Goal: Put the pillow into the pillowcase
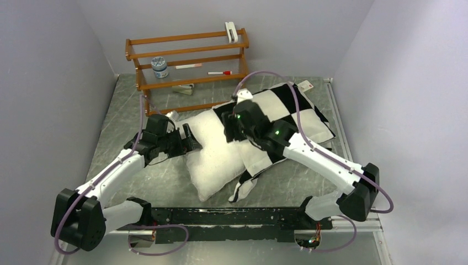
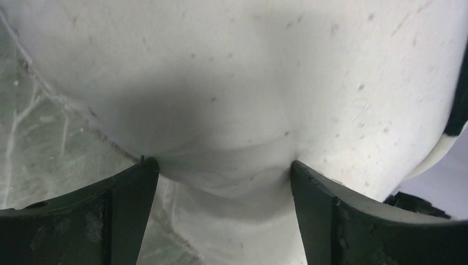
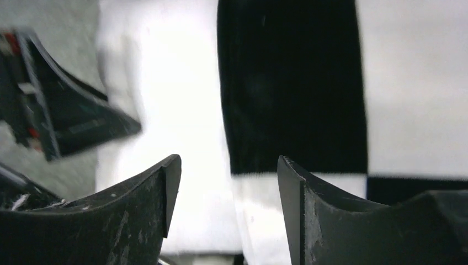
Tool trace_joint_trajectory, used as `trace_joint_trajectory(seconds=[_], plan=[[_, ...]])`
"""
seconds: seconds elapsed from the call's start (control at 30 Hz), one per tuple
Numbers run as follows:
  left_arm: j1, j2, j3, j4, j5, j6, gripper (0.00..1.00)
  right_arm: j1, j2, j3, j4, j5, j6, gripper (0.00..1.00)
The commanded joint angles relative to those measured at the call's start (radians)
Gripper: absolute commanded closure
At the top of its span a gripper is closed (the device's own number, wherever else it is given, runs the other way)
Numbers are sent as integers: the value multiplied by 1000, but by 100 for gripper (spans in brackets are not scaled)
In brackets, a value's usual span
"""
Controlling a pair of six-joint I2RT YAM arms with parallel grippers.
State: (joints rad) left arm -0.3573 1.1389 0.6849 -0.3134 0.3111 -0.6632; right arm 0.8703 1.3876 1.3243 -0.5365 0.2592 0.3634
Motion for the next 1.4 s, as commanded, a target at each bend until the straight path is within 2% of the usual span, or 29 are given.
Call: trace_joint_trajectory(seconds=[0.0,0.2,0.3,0.47,0.6,0.7,0.73,0.83,0.9,0.93,1.0,1.07,1.17,1.23,1.3,1.37], plan=[[1,-43,29,-210,15,99,8,111,-48,-75,-224,152,57,32],[1,-114,88,-327,11,173,9,220,-97,-156,-334,232,161,31],[1,-156,117,-377,22,166,9,262,-113,-208,-337,227,174,26],[0,-221,12,-318,182,99,11,285,-171,-328,-268,247,195,20],[0,-282,-130,-178,250,-19,9,285,-133,-372,-247,274,180,18],[-4,-283,-251,3,311,-157,8,286,-101,-392,-232,323,175,18],[-25,-278,-338,205,300,-308,8,285,-95,-426,-160,322,141,21],[-93,-272,-388,395,175,-440,10,285,-76,-459,-58,289,109,30],[-152,-245,-405,536,97,-512,21,285,-45,-455,-26,266,95,43],[-180,-227,-403,580,56,-544,33,285,-28,-438,-22,254,95,51],[-218,-185,-377,651,-2,-588,71,286,-3,-393,-2,209,75,77],[-238,-150,-307,639,-49,-573,94,284,-10,-340,54,118,20,98],[-261,-111,-162,499,-146,-496,95,285,-26,-194,102,-12,-66,100],[-273,-87,-107,463,-196,-478,95,285,-37,-123,136,-90,-94,100],[-292,-63,-87,449,-241,-483,95,284,-56,-116,184,-160,-83,100],[-326,-43,-101,444,-299,-504,95,284,-93,-185,250,-217,-48,100]])
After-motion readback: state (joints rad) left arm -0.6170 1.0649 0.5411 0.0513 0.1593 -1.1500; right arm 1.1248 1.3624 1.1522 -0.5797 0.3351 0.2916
